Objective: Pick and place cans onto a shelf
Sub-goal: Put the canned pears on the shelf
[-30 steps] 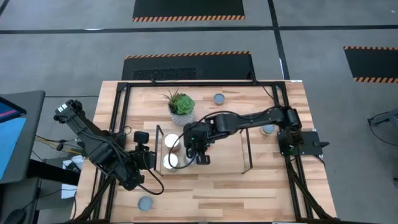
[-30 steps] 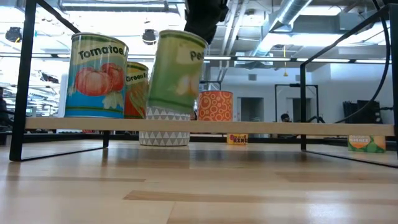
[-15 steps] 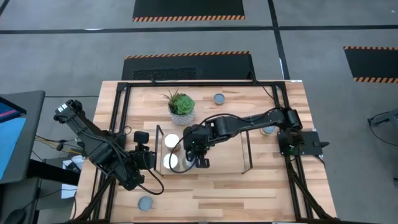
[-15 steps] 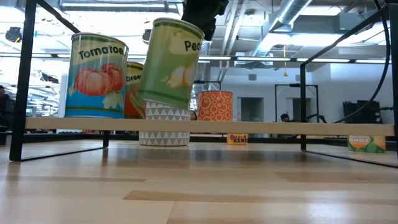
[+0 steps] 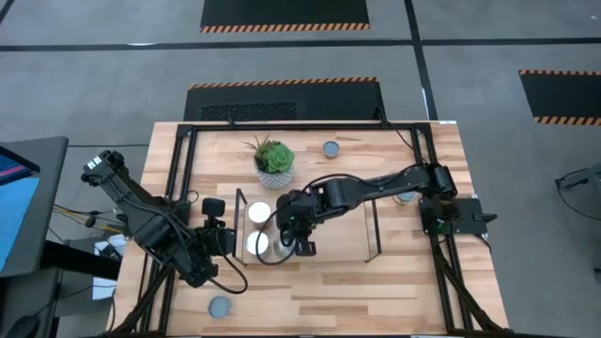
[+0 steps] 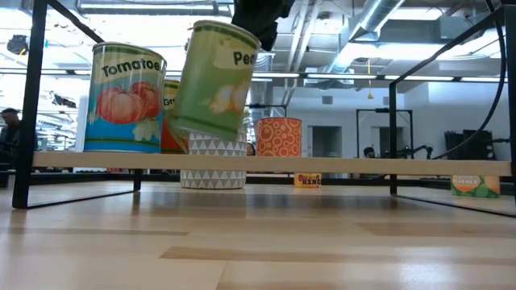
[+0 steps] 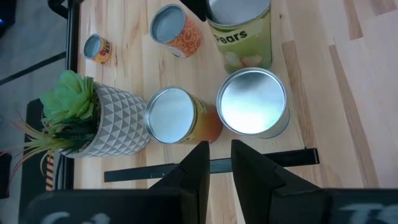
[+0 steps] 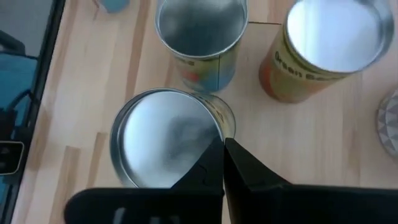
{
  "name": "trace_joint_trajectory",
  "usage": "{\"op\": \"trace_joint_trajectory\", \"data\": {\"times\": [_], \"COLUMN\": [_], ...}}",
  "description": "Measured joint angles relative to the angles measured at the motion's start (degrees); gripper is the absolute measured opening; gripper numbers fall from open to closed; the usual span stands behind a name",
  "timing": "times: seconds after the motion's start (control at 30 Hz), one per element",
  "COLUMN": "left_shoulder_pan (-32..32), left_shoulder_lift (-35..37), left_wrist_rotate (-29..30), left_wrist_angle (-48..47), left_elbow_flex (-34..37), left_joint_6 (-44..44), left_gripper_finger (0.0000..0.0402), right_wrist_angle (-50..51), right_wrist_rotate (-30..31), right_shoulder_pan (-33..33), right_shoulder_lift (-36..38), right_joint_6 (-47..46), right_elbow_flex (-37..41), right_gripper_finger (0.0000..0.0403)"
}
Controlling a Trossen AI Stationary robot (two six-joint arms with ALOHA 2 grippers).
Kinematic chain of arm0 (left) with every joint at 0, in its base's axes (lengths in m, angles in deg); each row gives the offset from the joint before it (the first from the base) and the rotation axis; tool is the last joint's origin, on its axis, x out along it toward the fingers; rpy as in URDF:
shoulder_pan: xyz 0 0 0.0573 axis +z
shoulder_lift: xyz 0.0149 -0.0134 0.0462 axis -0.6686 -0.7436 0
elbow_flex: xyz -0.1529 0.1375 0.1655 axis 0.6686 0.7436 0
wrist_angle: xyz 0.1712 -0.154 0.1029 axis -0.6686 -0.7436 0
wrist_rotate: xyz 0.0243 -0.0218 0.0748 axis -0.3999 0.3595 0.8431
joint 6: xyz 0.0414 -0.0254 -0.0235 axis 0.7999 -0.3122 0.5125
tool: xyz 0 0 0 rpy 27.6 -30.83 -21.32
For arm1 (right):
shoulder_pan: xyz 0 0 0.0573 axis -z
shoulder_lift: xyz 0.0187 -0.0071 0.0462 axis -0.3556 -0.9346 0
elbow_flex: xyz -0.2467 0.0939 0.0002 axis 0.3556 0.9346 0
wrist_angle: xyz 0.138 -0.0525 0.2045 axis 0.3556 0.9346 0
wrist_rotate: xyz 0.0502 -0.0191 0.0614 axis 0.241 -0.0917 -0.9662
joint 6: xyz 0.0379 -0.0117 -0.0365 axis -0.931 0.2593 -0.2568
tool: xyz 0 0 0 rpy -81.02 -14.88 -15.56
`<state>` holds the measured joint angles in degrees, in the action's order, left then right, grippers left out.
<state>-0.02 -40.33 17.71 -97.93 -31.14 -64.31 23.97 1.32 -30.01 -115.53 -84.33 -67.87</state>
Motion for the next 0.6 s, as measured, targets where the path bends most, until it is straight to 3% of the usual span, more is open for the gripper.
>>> {"op": "trace_joint_trajectory", "data": {"times": [0.6], "left_shoulder_pan": [0.0], "left_shoulder_lift": [0.0], "left_wrist_rotate": [0.0], "left_wrist_angle": [0.0], "left_elbow_flex": [0.0], "left_joint_6": [-0.3], "left_gripper_finger": [0.0057], "right_wrist_angle": [1.1], "right_wrist_rotate": [-0.6], "right_shoulder_pan": [0.0], "right_shoulder_lift": [0.0], "right_joint_6": [-2.4], "right_elbow_flex": [0.3], "right_gripper_finger": [0.0039]}}
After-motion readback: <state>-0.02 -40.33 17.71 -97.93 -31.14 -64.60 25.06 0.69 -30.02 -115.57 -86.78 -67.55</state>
